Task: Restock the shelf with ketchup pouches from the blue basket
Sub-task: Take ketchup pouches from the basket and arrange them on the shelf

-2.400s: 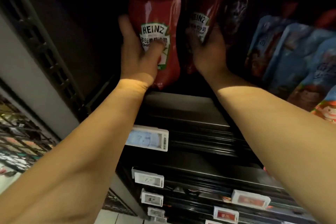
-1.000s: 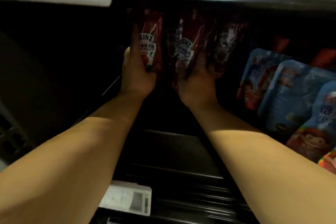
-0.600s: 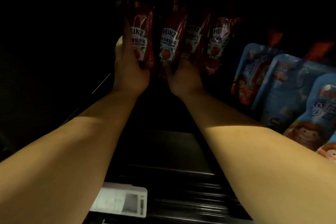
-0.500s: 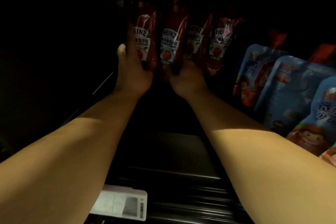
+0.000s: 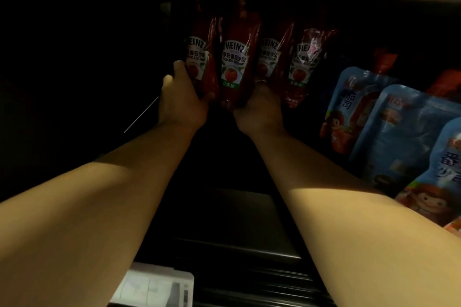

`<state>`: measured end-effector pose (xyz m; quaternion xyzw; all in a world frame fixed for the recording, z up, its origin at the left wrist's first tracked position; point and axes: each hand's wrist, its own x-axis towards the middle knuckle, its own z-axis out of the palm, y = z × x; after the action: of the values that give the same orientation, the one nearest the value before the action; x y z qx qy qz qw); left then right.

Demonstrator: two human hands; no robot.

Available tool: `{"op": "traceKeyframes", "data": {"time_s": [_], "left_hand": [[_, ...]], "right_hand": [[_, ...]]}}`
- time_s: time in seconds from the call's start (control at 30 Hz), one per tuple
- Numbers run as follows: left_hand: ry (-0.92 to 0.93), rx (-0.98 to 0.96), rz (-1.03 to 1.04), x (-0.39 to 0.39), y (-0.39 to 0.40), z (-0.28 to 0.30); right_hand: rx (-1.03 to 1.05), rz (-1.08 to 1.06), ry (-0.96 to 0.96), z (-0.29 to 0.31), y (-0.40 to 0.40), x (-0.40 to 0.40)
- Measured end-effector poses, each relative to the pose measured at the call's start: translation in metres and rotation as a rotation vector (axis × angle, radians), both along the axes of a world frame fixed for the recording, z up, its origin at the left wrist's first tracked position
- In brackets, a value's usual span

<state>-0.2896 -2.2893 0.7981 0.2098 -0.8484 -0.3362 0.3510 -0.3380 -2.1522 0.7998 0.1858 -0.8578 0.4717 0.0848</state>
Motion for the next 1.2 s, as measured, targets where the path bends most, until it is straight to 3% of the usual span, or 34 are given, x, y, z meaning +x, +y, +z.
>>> {"op": "traceKeyframes", "data": {"time_s": [0.37, 0.53, 0.8, 0.97, 1.2], "left_hand": [[0.124, -0.021, 0.069, 0.005, 0.002, 0.006], [0.09, -0.063, 0.066, 0.006, 0.003, 0.007], [0.09, -0.198, 0.108, 0.009, 0.008, 0.005], [0.059, -0.19, 0.117, 0.008, 0.008, 0.006], [0.135, -0.16, 0.087, 0.014, 0.007, 0.003]], "right_hand": [[0.17, -0.034, 0.034, 0.002, -0.006, -0.012], [0.177, -0.109, 0.003, 0.0, -0.01, -0.018], [0.444, -0.188, 0.061, 0.002, -0.008, -0.031], [0.278, -0.204, -0.017, 0.004, -0.007, -0.028], [0.002, -0.072, 0.059, -0.002, 0.002, -0.009]]}}
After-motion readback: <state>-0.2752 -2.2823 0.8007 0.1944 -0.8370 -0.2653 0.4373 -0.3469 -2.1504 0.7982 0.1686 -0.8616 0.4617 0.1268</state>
